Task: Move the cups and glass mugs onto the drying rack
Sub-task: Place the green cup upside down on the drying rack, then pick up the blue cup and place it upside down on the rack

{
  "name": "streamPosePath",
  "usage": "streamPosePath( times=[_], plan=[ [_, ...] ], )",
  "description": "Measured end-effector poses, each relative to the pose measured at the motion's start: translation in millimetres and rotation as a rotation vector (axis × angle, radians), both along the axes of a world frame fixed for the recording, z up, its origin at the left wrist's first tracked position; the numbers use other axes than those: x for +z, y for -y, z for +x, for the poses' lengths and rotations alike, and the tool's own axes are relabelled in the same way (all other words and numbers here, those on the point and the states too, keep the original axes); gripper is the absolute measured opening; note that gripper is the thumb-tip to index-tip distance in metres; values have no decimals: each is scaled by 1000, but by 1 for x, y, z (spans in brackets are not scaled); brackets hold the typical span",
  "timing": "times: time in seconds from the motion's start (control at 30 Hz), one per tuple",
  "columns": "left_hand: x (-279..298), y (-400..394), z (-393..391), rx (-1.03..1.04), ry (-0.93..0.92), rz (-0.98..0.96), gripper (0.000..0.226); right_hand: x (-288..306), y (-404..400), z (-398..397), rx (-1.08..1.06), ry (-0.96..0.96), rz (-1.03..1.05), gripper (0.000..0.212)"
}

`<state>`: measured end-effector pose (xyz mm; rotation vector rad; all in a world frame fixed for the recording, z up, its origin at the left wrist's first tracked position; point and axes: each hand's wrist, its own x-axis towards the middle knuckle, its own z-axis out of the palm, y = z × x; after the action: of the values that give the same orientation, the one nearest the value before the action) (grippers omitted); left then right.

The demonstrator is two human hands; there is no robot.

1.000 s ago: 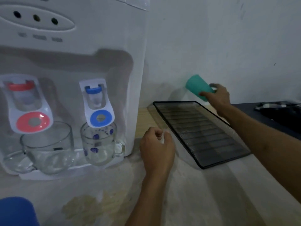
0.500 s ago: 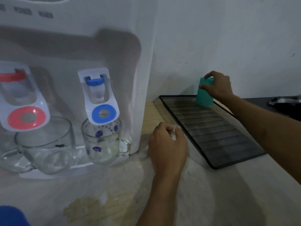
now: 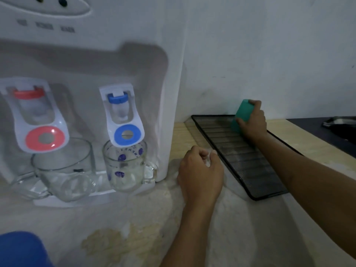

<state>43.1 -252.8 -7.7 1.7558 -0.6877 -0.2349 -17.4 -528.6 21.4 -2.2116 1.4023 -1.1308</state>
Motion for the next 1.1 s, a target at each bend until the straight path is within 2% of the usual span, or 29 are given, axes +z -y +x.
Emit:
streamPosePath(
  times=[0.17,0.27,0.43,0.53,0.67,0.77,0.9,1.0,1.1],
  plan=[
    [0,-1,1,-7,-10,-7,17,0,3,-3,22,-46,54,89],
    [2,-4,1,-6,-2,-11,17,13,-3,-7,115,-68,60,95],
    [0,-4,2,11,8,-32,18,26,-48,-20,210,53,-191,81],
    [-1,-5,1,15,17,-40,18,24,-89,-29,266,136,-244,75],
    [0,-4,2,19,2,-42,16,9,-156,-36,280,247,-222,67],
    [-2,-6,2,-4,-10,-79,15,-3,-201,-36,327,341,-122,63],
    [-5,-11,5,-46,-34,-170,23,-12,-248,-28,391,364,-75,57],
    [-5,-14,7,-57,-39,-179,23,-21,-265,-28,451,366,-85,53],
    [-2,-22,3,-108,-129,-293,30,-24,-267,-31,494,392,-95,48]
  ],
)
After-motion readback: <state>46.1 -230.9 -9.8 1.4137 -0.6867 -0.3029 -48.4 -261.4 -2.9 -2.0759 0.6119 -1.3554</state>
